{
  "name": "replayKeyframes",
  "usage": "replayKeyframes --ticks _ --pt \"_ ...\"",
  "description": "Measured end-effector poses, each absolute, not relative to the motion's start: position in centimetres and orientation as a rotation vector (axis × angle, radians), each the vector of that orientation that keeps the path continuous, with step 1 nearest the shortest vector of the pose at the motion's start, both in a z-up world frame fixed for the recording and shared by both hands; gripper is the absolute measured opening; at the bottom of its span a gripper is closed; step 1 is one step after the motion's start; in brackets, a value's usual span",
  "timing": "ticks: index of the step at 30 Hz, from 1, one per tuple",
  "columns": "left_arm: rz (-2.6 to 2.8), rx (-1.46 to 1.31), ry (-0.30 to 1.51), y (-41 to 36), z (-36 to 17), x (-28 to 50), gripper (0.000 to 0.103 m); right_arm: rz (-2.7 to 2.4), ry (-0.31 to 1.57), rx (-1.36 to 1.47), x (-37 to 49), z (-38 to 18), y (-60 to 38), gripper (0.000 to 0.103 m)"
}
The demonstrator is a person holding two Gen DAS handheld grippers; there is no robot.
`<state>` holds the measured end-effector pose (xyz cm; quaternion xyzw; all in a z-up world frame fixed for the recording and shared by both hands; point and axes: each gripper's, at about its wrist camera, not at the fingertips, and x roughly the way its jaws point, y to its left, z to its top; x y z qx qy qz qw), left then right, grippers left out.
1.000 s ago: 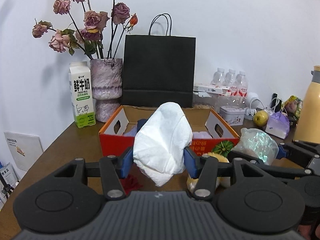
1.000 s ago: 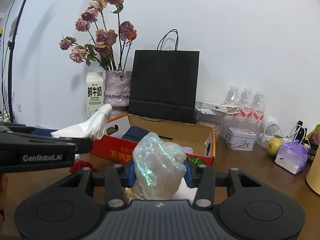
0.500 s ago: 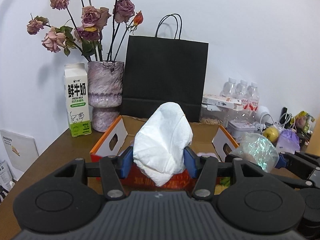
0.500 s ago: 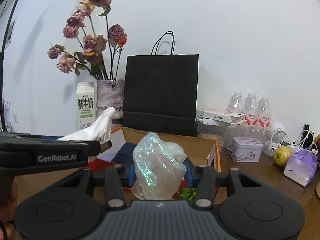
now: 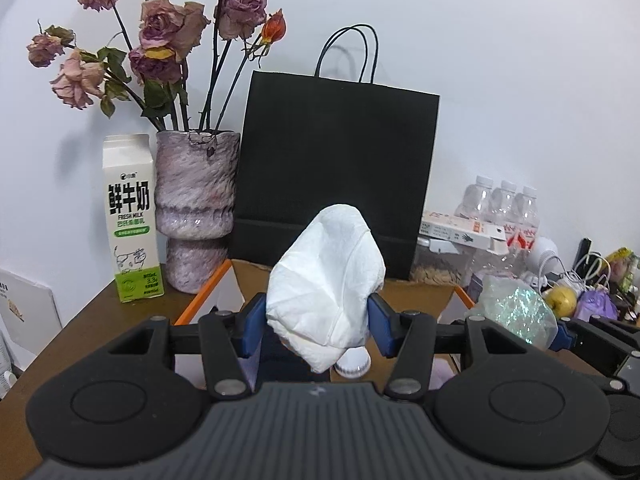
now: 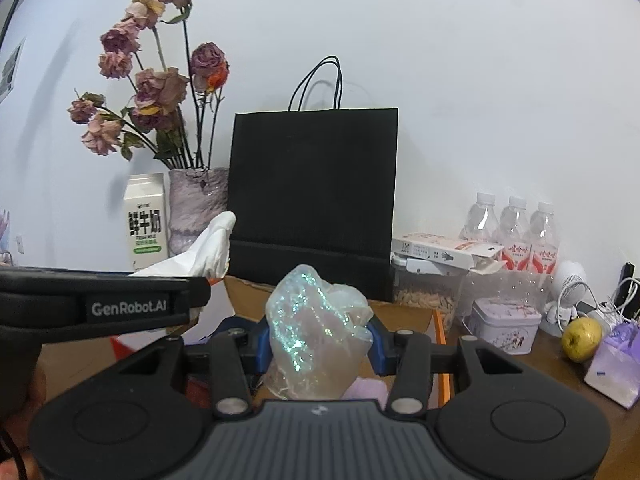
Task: Organize objects
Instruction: 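Carry the plastic bag and white cloth toward the box with both tools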
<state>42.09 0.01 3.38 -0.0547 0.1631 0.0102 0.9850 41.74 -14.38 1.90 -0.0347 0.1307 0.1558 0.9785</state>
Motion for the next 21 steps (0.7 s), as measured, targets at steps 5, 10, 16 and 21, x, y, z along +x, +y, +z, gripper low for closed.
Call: replayKeyframes --ticks 5,10,16,21 --pt "0.022 -0.122 0.336 0.4 3.2 44.7 0.054 0.308 0.267 -0.071 44.5 2.0 -14.0 0.044" --pt "0.029 -0.124 0.342 0.6 3.1 46.8 0.054 0.293 0.278 -0.084 46.8 1.8 -13.7 0.044" --pt "0.045 -0.119 0.35 1.0 2.8 48.3 0.054 0.284 0.297 -0.097 48.5 1.4 -13.4 0.044" --pt "0.062 -0.118 0.378 1.4 2.0 49.2 0.054 0.277 0.319 -0.104 49.1 1.1 -13.4 0.044"
